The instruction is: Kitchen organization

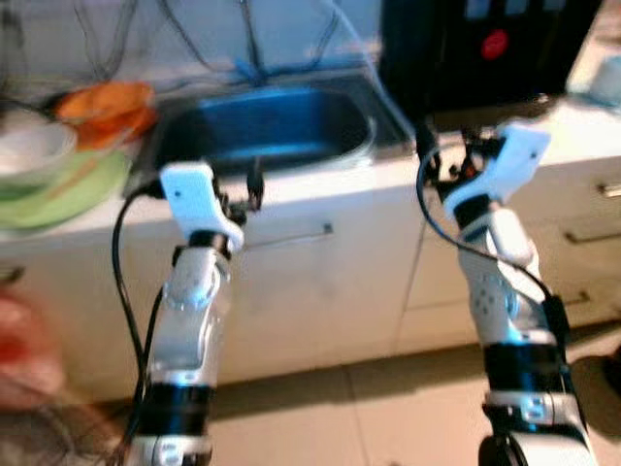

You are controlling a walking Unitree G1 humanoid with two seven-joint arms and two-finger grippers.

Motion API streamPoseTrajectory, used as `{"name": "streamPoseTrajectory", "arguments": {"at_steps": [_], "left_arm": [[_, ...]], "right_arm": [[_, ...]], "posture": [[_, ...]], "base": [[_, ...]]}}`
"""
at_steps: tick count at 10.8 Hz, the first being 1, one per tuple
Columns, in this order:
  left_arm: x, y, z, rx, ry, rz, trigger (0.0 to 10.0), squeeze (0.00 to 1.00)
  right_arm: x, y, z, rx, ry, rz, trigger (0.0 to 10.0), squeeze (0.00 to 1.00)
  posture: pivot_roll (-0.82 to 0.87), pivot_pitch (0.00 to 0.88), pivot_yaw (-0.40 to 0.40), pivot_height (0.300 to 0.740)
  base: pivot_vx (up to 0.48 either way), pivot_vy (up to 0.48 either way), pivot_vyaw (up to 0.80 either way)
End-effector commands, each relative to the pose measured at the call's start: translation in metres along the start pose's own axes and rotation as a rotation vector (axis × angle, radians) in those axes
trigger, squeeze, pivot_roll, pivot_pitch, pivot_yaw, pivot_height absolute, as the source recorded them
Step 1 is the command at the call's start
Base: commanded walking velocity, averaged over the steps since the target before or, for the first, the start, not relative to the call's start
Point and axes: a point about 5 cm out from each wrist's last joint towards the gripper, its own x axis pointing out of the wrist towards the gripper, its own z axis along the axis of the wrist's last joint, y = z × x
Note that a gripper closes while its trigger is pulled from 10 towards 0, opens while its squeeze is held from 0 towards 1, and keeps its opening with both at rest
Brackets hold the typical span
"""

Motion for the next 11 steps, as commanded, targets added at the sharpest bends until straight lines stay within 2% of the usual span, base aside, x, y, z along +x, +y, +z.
{"name": "streamPoseTrajectory", "arguments": {"at_steps": [1,2,3,4,5,6,7,9,11], "left_arm": [[-0.001,0.019,-0.002,0.043,0.02,0.084,10.0,0.0],[0.0,0.026,0.002,0.056,0.005,0.108,10.0,0.0],[0.0,0.028,0.0,0.055,0.009,0.12,10.0,0.0],[0.008,0.026,-0.004,0.028,0.026,0.15,10.0,0.0],[0.01,0.024,-0.001,0.022,0.011,0.146,10.0,0.0],[0.009,0.024,-0.003,0.006,0.014,0.159,10.0,0.0],[0.008,0.019,-0.011,-0.015,0.034,0.173,10.0,0.0],[0.008,0.01,-0.008,-0.015,0.018,0.138,10.0,0.0],[0.011,0.018,0.001,-0.016,-0.017,0.178,10.0,0.0]], "right_arm": [[0.002,0.011,-0.005,-0.005,0.02,0.021,10.0,0.0],[0.003,0.025,-0.004,-0.017,0.023,0.083,10.0,0.0],[0.003,0.028,-0.004,-0.024,0.023,0.095,10.0,0.0],[0.003,0.026,-0.006,-0.023,0.025,0.092,10.0,0.0],[0.0,0.027,-0.01,-0.016,0.04,0.087,10.0,0.0],[-0.001,0.03,-0.013,-0.024,0.053,0.099,10.0,0.0],[0.001,0.026,-0.01,-0.038,0.048,0.09,10.0,0.0],[0.004,0.021,-0.007,-0.049,0.041,0.077,10.0,0.0],[0.004,0.027,-0.001,-0.055,0.019,0.119,10.0,0.0]], "posture": [[0.08,0.027,0.065,0.74],[0.05,0.038,0.073,0.74],[0.04,0.04,0.076,0.74],[0.06,0.056,0.057,0.74],[0.05,0.05,0.048,0.74],[0.04,0.03,0.039,0.74],[0.05,0.015,0.03,0.74],[0.05,0.01,0.028,0.74],[0.04,0.01,0.026,0.74]], "base": [[0.0,0.0,0.0],[0.0,0.0,0.0],[0.0,0.0,0.0],[0.0,0.0,0.0],[0.0,0.0,0.0],[0.0,0.0,0.0],[0.0,0.0,0.0],[0.0,0.0,0.0],[0.257,0.0,0.0]]}}
